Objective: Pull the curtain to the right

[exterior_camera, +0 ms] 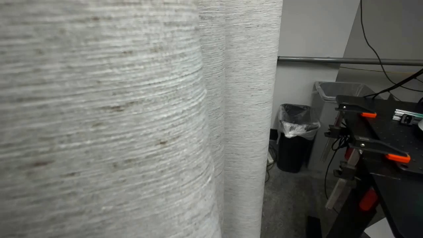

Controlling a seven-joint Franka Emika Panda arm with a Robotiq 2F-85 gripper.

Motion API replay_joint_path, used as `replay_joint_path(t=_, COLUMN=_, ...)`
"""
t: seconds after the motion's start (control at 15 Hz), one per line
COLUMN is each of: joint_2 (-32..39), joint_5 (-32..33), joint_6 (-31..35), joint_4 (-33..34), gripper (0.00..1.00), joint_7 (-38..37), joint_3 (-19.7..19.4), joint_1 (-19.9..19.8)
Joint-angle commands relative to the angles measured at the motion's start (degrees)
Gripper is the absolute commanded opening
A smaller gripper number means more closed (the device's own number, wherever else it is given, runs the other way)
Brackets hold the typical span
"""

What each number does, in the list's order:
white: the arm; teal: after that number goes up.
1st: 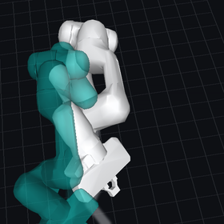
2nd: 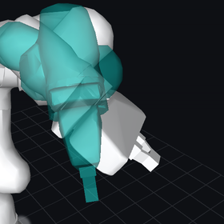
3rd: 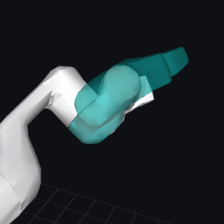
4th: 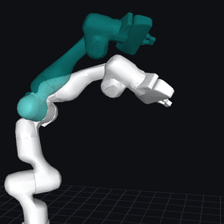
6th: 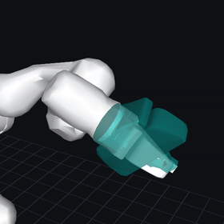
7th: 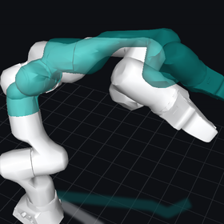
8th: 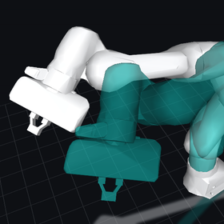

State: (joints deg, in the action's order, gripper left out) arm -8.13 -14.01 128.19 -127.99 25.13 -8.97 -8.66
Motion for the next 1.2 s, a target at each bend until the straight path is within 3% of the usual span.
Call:
replay_joint_path(t=0.0, joint_2=-1.6, joint_5=2.7, joint_6=-1.0, joint_4=-2.1, gripper=0.51, joint_7=-3.0, joint_3=-0.2, joint_1=0.7)
replay_joint_path(t=0.47, joint_2=-2.9, joint_5=4.8, joint_6=-3.6, joint_4=-2.7, gripper=1.0, joint_7=-3.3, joint_3=0.2, joint_1=1.1)
replay_joint_path(t=0.6, joint_2=-3.7, joint_5=4.6, joint_6=-6.0, joint_4=-2.8, gripper=1.0, joint_7=-3.8, joint_3=0.4, joint_1=1.5)
replay_joint_path(t=0.73, joint_2=-4.0, joint_5=2.0, joint_6=-14.3, joint_4=-1.6, gripper=1.0, joint_7=-4.6, joint_3=0.2, joint_1=2.1)
replay_joint_path(t=0.8, joint_2=-2.0, joint_5=2.8, joint_6=-8.8, joint_4=-1.5, gripper=1.0, joint_7=-2.4, joint_3=-0.2, joint_1=1.8)
replay_joint_path(t=1.13, joint_2=-3.0, joint_5=2.6, joint_6=-13.1, joint_4=-1.4, gripper=1.0, joint_7=-3.4, joint_3=-0.1, joint_1=2.2)
